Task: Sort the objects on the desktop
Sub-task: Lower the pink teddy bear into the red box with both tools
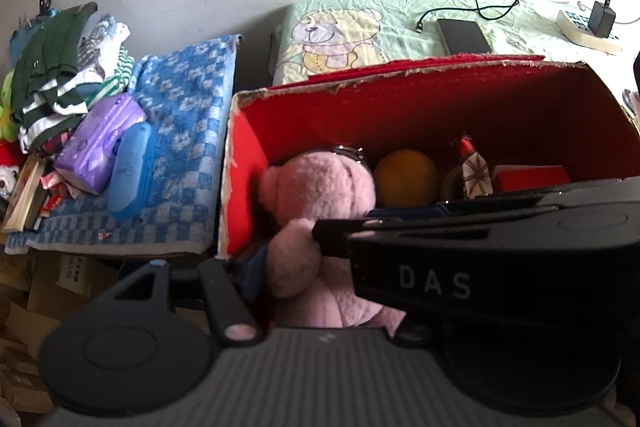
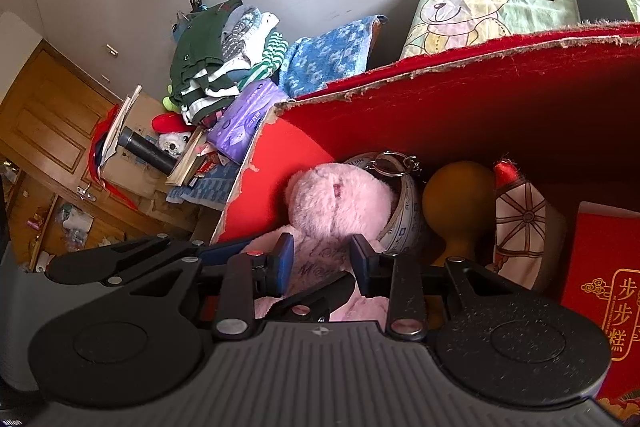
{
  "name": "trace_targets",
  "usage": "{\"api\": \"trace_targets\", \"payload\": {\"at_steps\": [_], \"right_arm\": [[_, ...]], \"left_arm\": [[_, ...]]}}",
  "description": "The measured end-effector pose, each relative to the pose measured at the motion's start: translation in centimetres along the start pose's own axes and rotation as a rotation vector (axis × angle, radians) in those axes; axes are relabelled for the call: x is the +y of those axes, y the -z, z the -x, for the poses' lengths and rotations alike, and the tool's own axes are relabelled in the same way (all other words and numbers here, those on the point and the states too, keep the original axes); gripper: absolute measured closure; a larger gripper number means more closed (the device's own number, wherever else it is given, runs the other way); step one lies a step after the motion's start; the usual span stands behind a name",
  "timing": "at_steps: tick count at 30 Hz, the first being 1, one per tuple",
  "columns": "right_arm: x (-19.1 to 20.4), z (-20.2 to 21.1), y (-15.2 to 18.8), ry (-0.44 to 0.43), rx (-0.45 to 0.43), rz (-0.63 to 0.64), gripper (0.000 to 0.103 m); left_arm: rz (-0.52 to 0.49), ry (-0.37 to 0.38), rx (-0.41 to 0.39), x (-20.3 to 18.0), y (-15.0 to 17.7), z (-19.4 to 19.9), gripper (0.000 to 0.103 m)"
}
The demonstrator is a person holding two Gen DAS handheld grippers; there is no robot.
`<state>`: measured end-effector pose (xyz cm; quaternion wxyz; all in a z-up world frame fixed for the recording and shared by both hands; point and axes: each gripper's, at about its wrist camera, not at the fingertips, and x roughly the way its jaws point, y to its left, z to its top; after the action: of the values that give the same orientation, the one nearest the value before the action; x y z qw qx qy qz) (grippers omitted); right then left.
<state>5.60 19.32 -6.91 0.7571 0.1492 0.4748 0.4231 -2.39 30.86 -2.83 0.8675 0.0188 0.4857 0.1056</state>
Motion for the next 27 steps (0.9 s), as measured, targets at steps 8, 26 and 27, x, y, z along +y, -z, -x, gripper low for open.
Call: {"api": "trace_targets", "payload": {"at_steps": [8,26,27], "right_arm": [[-0.14,0.01,-0.01,-0.01,0.0,-0.016,0.067],[-0.2,0.13,-0.04,-0.007,-0.005,-0.021,0.067],[-0.22,0.13,-0.06,-0.006,-0.006,-0.022,0.067]], "left_arm": [[-0.007,-0.021,0.002,-0.42,0.15,0.06,0.036],[-0.002,-0.023,-0.011,-0.4,0.31,0.18,0.035],[-0.001,-0.023,-0.013,-0.41,0.36,0.16,0.035]]}}
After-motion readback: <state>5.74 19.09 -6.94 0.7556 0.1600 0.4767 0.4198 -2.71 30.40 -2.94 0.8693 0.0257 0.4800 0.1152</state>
